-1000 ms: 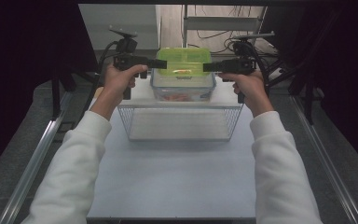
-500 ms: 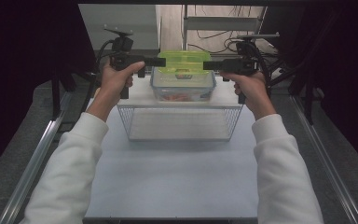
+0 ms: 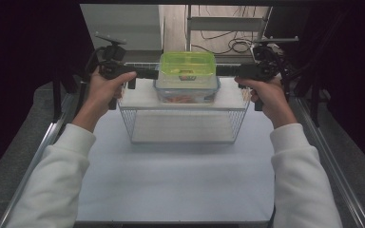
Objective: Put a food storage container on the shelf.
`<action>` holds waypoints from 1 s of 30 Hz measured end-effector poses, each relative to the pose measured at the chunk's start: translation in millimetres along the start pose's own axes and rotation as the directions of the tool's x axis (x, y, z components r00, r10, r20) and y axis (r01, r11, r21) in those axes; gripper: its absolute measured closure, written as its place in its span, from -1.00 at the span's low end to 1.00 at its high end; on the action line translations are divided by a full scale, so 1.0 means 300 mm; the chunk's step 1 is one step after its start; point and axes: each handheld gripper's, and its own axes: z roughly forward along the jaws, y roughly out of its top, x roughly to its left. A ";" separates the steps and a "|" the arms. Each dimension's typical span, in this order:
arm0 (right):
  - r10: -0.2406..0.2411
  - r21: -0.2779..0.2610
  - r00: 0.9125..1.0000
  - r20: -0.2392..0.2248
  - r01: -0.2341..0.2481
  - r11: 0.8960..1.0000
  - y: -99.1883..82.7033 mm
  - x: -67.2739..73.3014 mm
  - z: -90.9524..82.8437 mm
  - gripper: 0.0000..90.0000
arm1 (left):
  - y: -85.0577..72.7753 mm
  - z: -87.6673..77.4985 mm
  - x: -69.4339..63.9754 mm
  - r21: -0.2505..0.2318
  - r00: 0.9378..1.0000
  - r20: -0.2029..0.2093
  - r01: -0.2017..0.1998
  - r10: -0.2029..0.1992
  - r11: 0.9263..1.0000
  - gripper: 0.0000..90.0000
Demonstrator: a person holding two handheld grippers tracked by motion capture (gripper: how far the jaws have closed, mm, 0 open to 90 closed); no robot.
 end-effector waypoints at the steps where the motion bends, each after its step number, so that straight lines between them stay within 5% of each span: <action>1: 0.000 0.000 1.000 0.000 0.000 1.000 0.000 0.000 0.000 -0.24 | 0.000 0.000 0.000 0.000 1.000 0.000 0.000 0.000 1.000 -0.47; 9: -0.033 0.011 0.999 -0.020 0.033 0.999 -0.096 -0.003 -0.091 -0.24 | -0.096 -0.086 -0.005 0.009 1.000 -0.001 -0.010 0.010 1.000 -0.47; 19: -0.071 0.076 0.997 -0.041 0.074 0.994 -0.233 -0.008 -0.117 -0.24 | -0.257 -0.134 -0.026 0.053 0.999 -0.006 -0.052 0.053 0.997 -0.45; 30: -0.062 0.141 0.997 -0.043 0.067 0.988 -0.488 -0.060 -0.086 -0.24 | -0.535 -0.105 -0.026 0.079 0.997 0.004 -0.076 0.076 0.994 -0.41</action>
